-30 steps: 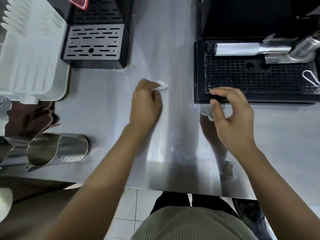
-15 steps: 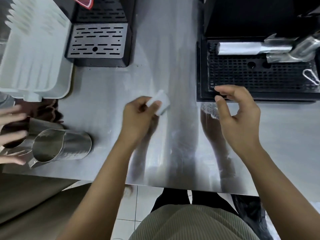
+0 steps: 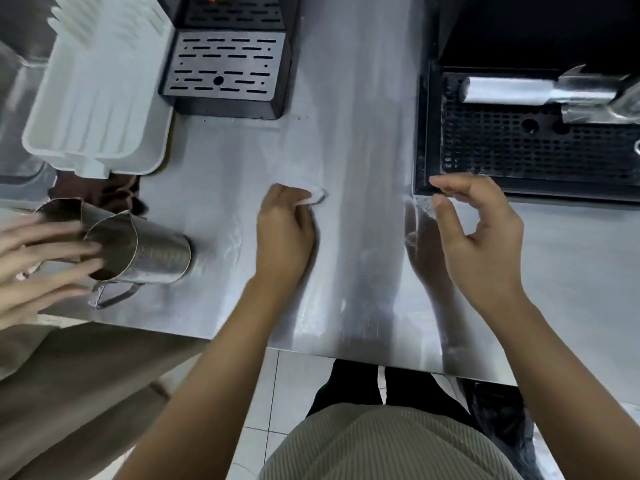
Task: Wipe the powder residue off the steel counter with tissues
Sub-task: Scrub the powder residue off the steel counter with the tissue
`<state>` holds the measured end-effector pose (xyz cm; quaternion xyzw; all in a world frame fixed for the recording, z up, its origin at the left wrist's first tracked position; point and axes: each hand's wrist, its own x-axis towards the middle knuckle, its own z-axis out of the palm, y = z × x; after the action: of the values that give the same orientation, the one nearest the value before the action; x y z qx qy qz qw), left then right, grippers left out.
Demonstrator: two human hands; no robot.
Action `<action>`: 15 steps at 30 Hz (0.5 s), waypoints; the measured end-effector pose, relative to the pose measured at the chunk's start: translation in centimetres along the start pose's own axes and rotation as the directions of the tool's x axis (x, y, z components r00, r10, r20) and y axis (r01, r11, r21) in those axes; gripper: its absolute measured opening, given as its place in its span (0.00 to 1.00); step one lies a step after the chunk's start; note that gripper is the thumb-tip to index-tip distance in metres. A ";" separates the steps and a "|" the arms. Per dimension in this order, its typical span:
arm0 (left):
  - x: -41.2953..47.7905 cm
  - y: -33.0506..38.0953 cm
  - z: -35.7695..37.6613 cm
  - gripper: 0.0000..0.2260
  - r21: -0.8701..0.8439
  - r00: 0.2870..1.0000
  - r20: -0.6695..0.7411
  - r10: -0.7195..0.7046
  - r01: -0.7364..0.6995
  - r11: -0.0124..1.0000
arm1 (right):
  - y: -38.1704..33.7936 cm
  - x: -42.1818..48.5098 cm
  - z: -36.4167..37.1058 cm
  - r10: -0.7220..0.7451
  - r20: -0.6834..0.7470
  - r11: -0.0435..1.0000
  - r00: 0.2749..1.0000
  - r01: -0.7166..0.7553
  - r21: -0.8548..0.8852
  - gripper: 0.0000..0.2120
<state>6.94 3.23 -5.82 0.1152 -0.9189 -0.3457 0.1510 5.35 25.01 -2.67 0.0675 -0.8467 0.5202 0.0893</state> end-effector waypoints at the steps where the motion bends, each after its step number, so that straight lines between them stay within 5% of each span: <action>1: -1.0 0.7 0.3 0.11 -0.042 1.000 0.022 0.012 -0.011 0.999 | 0.0 0.1 0.0 0.004 0.000 1.000 1.000 -0.004 0.003 0.12; 8: -6.6 6.7 3.5 0.10 -0.232 0.910 0.400 0.111 -0.016 0.973 | 0.1 0.4 -0.2 0.014 -0.006 1.000 1.000 -0.014 -0.011 0.10; 11: -3.2 4.7 1.5 0.06 -0.279 0.971 0.213 -0.108 0.166 0.946 | 0.3 0.6 -0.6 0.009 -0.024 1.000 1.000 -0.009 -0.021 0.10; 15: 2.6 -1.0 -1.4 0.09 0.037 0.978 -0.060 -0.199 0.202 0.979 | 0.9 0.5 -1.3 0.025 -0.058 1.000 0.998 -0.026 -0.018 0.10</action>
<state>5.09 0.83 -4.97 0.2203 -0.9052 -0.3359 0.1387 4.81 26.55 -2.74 0.0409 -0.8492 0.5152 0.1079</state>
